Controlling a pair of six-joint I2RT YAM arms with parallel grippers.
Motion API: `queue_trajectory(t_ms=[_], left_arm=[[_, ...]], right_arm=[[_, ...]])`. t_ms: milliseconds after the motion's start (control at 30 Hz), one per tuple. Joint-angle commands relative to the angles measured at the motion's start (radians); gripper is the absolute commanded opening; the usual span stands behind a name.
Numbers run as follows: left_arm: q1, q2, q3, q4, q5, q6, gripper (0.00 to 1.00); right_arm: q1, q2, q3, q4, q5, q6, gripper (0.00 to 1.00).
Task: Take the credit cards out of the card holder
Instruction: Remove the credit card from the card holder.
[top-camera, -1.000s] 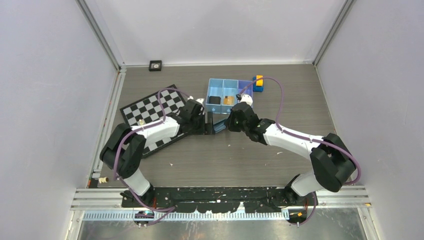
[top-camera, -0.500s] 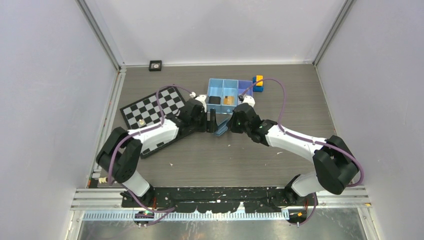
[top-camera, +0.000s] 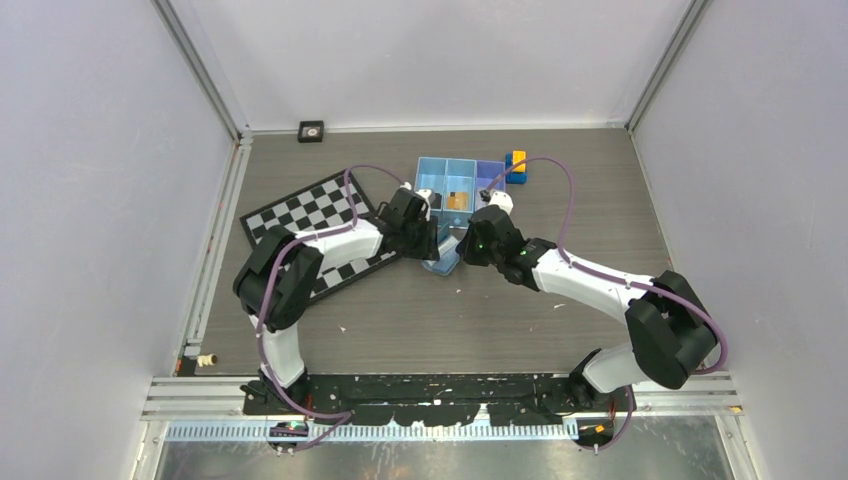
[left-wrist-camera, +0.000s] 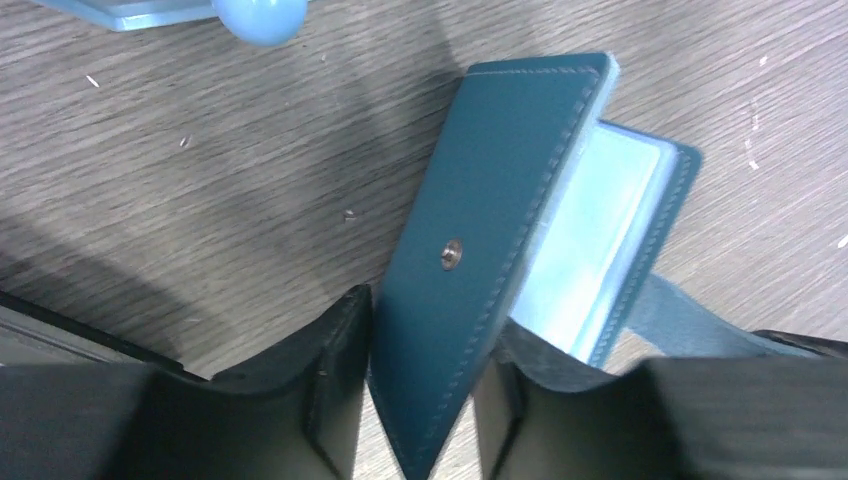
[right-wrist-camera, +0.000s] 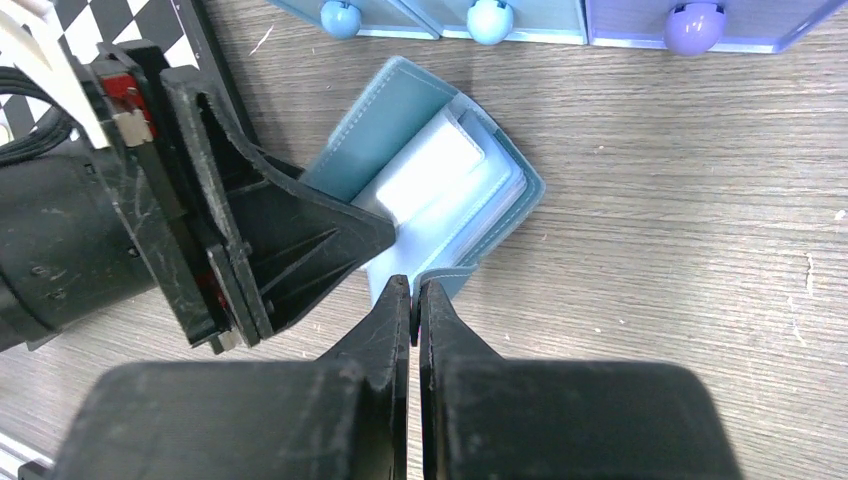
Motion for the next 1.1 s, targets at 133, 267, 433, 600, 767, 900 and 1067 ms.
queue_trajectory(t_ms=[133,267,433,600,767,900,1067], left_arm=[[0.027,0.038,0.03,-0.096,0.02,-0.021,0.02],[0.043,-0.002,-0.013,-0.085,0.014,-0.065,0.0],[0.063,-0.136,-0.142,0.046,0.044,-0.117,0.0],[0.067,-0.283,-0.263,0.186,0.069,-0.148,0.0],[0.073,-0.399,-0.345,0.28,0.094,-0.17,0.0],[0.087,-0.477,-0.41,0.384,0.154,-0.21,0.0],[0.125,-0.579,-0.491,0.498,0.212,-0.275,0.0]], right_arm=[[-0.014,-0.047,-0.008,0.041,0.014,0.027,0.01],[-0.03,-0.048,-0.009,0.019,0.066,0.04,0.01],[-0.091,-0.024,-0.024,0.021,0.029,0.094,0.34],[-0.164,-0.013,-0.1,0.185,-0.165,0.168,0.65],[-0.177,-0.033,-0.163,0.343,-0.294,0.189,0.83],[-0.177,-0.048,-0.202,0.452,-0.358,0.206,0.85],[-0.177,-0.053,-0.246,0.58,-0.418,0.236,0.87]])
